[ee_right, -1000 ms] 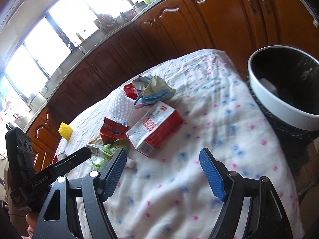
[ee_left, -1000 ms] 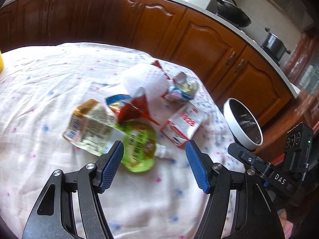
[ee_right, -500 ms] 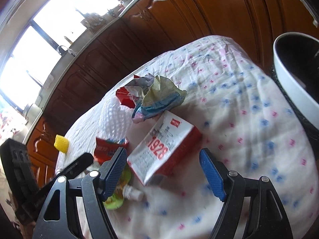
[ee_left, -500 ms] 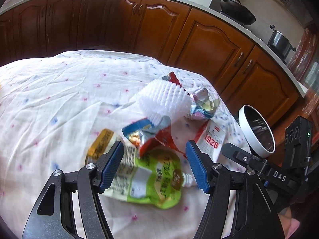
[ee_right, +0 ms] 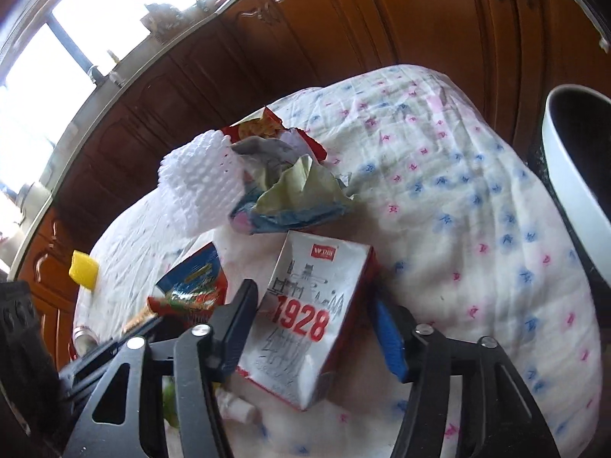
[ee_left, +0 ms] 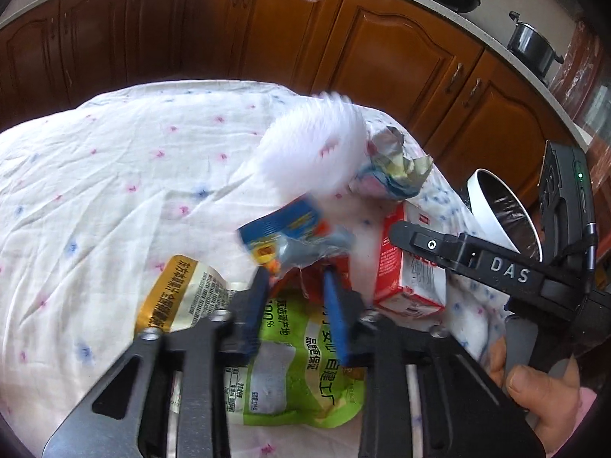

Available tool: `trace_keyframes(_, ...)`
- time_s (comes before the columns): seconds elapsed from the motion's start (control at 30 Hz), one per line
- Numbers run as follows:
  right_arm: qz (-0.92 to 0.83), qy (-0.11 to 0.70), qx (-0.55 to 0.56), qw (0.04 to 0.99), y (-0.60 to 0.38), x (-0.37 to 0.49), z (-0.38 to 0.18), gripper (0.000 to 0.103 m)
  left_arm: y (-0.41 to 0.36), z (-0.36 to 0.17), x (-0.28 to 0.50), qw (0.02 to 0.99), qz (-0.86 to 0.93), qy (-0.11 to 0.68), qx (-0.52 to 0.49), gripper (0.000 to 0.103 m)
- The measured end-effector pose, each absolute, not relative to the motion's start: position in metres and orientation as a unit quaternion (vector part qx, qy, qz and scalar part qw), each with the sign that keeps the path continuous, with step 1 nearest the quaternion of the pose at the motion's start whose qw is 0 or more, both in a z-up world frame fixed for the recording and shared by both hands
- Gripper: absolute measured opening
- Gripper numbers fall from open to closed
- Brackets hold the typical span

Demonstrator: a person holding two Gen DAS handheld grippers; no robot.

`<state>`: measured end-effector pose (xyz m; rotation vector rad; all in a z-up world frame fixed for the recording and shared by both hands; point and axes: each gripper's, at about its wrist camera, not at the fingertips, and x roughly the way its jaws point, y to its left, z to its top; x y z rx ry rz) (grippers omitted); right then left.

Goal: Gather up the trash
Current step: 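Grasp the blue-orange snack bag with the left tool while the right tool grasps the white milk carton, then carry both items over the bin and open both tools to drop them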

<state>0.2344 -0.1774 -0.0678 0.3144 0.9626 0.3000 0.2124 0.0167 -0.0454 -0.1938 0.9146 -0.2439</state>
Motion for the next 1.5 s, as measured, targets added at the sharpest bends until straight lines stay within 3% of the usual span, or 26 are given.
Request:
trace_keyframes(0.07,0.149,0.454,0.137,0.868,-0.178,0.228,-0.063,0.051,0.016,-0.045,0.211,0.887,-0.119,0.437,-0.095,0.01)
trace_keyframes(0.4,0.162,0.435,0.153,0.873,-0.227,0.19,-0.056,0.049,0.005,-0.033,0.192,0.891,-0.142,0.418,-0.108,0.001)
trace_keyframes(1.5,0.088,0.342,0.244,0.903,-0.395,0.149,-0.015,0.048,-0.142,0.012,0.169,0.875,-0.258,0.403,-0.068,0.001)
